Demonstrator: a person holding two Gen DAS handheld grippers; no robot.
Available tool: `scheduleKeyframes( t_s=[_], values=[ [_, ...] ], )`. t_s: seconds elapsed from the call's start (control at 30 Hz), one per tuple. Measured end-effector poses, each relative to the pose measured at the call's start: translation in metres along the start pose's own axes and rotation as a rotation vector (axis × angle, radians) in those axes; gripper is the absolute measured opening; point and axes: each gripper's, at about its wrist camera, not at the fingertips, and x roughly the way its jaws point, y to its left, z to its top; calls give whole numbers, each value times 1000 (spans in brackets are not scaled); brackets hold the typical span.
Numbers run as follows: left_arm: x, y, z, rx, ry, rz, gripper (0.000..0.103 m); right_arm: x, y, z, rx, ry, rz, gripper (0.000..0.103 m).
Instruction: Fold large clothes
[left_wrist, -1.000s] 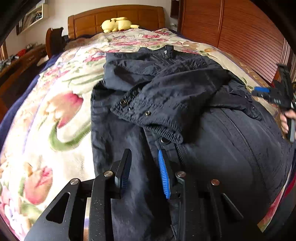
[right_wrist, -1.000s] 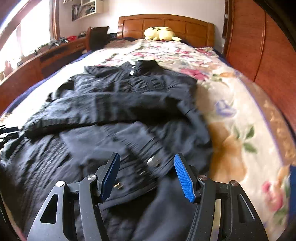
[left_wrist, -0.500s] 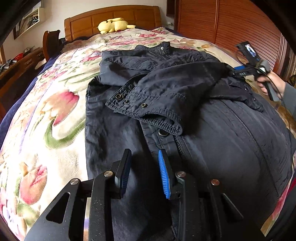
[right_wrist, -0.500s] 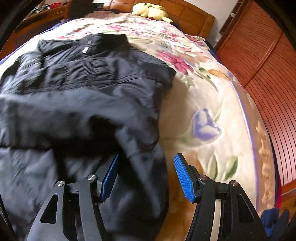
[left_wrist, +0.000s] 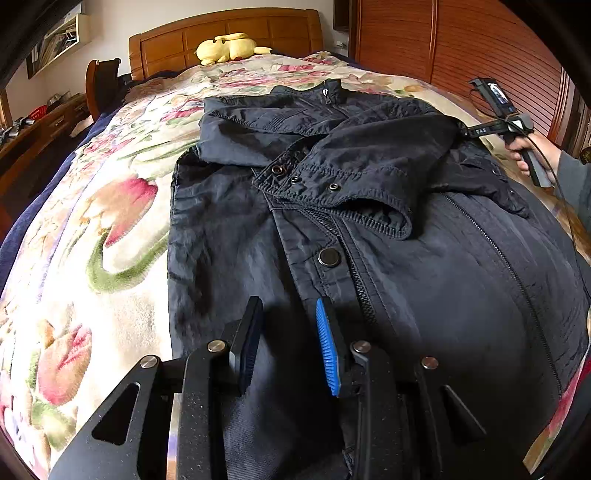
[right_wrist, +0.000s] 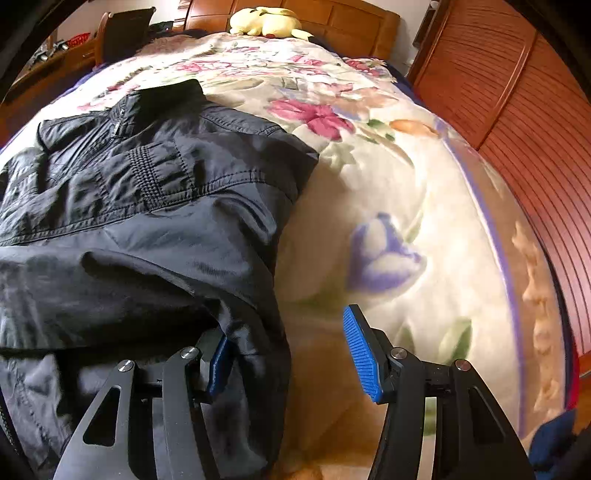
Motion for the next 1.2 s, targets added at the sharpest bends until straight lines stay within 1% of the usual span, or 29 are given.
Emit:
scheduleKeyframes(
  t_s=[0.1,0.17,0.33,0.43,0.63,0.8,0.97,1.2],
  values=[
    [0,0,1,-1,1,4,31,-6,1,-12,11,7,5,58],
    [2,1,1,-6,5,9,31,-19,-1,-27,50,-1,42,58],
    [1,1,1,-12,7,17,31,-74,-1,-77,83,-43,102,58],
    [-1,0,1,-9,6,30,31,-113,5,-111,76,-65,117,58],
    [-21,6,-4,-50,-6,47,31,-185,25,-167,26,-89,145,58],
    [-46,13,-18,-75,-12,74,31,-229,38,-203,-1,-99,176,60],
    [-67,22,-37,-94,-6,107,31,-253,55,-230,-44,-93,180,63],
    [-91,28,-64,-123,5,127,31,-258,65,-244,-40,-69,193,67]
  ],
)
